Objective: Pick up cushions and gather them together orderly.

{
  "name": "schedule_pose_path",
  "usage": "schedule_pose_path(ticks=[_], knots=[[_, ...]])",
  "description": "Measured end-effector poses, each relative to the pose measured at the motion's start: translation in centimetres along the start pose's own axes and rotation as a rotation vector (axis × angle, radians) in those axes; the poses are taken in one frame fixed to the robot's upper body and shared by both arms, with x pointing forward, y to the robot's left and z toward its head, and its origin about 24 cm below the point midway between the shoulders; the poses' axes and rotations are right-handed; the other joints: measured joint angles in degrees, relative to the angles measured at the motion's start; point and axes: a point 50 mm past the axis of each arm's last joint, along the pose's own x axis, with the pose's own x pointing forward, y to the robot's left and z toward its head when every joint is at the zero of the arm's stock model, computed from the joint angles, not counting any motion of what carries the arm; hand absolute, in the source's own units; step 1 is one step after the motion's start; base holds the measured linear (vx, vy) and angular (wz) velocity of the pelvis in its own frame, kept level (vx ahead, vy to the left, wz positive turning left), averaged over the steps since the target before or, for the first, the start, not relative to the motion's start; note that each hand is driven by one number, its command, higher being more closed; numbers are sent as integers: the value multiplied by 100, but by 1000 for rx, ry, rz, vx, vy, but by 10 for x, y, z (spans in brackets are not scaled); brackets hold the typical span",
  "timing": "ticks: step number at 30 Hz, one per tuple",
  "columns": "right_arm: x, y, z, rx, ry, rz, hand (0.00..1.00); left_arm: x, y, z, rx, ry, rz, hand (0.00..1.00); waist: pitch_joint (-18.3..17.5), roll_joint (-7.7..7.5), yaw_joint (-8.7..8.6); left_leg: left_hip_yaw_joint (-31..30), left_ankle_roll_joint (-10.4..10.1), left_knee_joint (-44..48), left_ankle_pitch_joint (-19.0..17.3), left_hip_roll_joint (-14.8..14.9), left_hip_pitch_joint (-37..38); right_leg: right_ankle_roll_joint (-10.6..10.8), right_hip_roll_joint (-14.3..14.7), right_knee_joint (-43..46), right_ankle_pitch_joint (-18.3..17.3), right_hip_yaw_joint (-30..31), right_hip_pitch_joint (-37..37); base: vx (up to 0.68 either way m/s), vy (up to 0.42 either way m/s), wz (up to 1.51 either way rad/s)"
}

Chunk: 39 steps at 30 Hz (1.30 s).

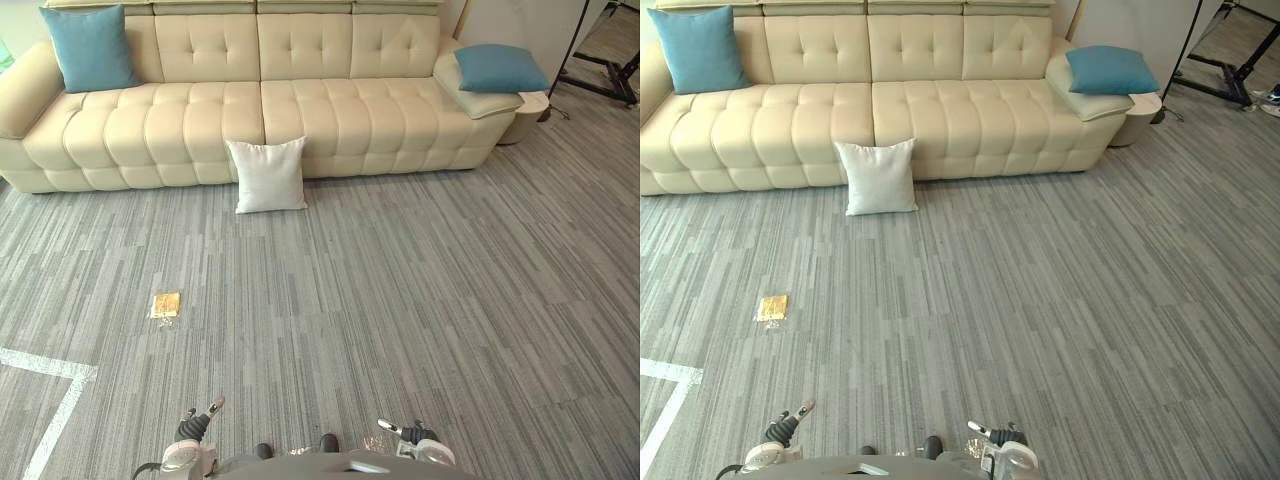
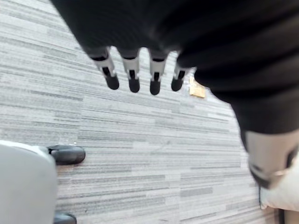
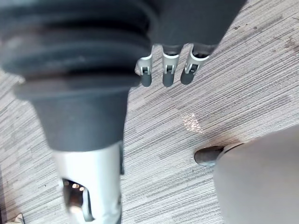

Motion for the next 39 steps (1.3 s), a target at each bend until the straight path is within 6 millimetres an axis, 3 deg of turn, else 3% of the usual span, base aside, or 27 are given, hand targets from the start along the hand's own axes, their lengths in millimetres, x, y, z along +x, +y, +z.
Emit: schedule_pose_path(ticks=[37,39], knots=[[0,4,1,-35,-3,18,0,1,-2,3,11,-8,-12,0,17,3,16,-161,-54,0,-45,8,-84,-10,-7,0,-101,-229,30,-10,-3,2],[0,5,1,-34,-3,20,0,1,-2,6,8,-14,-12,0,49,-15,37,-179,-124,86,-116,15,-139,-36,-8,6,-156,-278,35,6,-17,10]])
